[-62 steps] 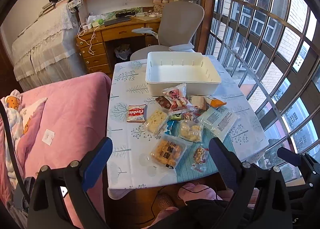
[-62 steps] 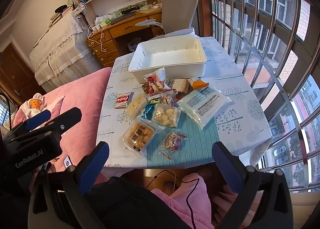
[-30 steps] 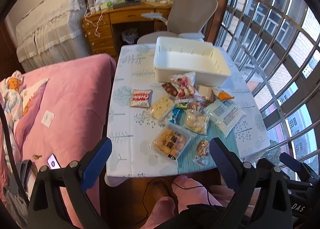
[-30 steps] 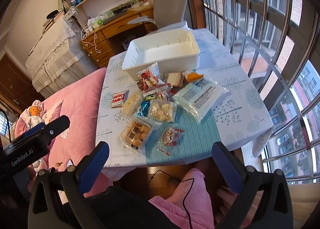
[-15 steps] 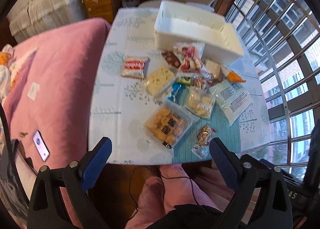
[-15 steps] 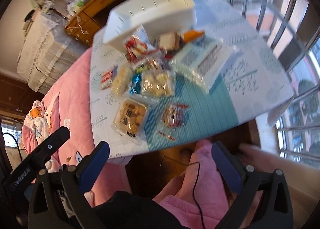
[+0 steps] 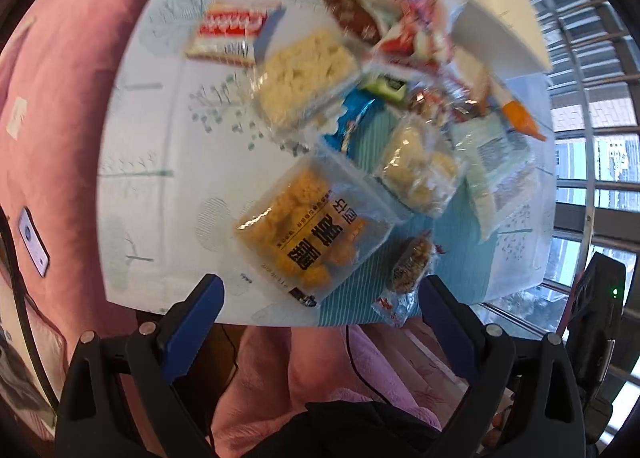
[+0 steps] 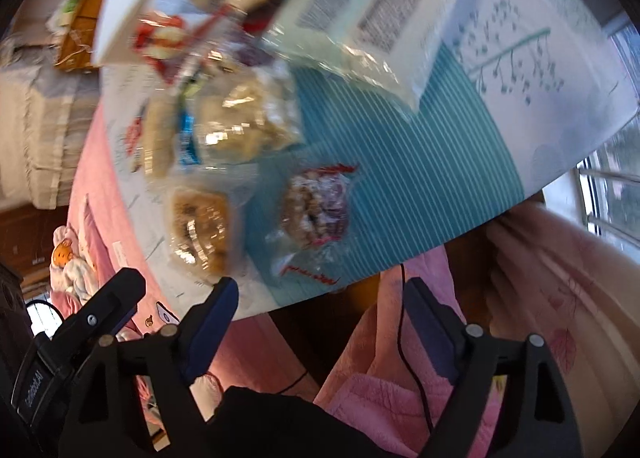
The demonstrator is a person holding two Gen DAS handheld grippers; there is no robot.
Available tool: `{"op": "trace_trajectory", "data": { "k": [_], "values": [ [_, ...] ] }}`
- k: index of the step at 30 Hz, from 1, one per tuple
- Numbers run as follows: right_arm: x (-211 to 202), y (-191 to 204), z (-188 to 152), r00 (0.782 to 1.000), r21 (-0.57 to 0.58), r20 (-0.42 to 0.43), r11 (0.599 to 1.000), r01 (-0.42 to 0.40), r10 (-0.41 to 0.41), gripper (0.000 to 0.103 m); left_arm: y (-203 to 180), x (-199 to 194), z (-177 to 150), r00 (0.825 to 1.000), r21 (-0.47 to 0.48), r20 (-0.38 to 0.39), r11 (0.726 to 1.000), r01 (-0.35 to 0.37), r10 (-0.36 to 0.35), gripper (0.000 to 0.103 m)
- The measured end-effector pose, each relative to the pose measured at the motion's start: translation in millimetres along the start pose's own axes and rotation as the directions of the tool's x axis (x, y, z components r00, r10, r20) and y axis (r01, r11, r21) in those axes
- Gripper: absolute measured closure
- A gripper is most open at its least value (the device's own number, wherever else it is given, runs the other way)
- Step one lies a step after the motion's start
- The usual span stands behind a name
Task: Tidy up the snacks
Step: 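Grasp yellow puff bag with left tool while right tool grasps red-tied nut bag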
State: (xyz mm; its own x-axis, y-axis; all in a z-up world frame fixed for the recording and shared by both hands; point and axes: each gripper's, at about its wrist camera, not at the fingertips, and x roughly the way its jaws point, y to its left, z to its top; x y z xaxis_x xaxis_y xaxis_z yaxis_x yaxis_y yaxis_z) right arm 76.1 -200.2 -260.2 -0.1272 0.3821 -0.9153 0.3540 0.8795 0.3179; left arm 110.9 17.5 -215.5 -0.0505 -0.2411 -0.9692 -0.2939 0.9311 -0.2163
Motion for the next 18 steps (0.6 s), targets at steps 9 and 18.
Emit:
{"op": "trace_trajectory", "data": {
  "k": [9,18],
  "values": [
    [27,3,27,0.992,0.021,-0.107,0.998,0.064,-0.062,0.033,11,54,26,0.989,-0.148,-0.147,0.989,0.012,-0.034,0.006],
    [48,9,47,0.980,0.007,-0.188,0.997,0.072,-0.069,0.046,25,84,37,0.973,-0.291,-0.220,0.957,-0.003,-0.064,0.004]
  ]
}}
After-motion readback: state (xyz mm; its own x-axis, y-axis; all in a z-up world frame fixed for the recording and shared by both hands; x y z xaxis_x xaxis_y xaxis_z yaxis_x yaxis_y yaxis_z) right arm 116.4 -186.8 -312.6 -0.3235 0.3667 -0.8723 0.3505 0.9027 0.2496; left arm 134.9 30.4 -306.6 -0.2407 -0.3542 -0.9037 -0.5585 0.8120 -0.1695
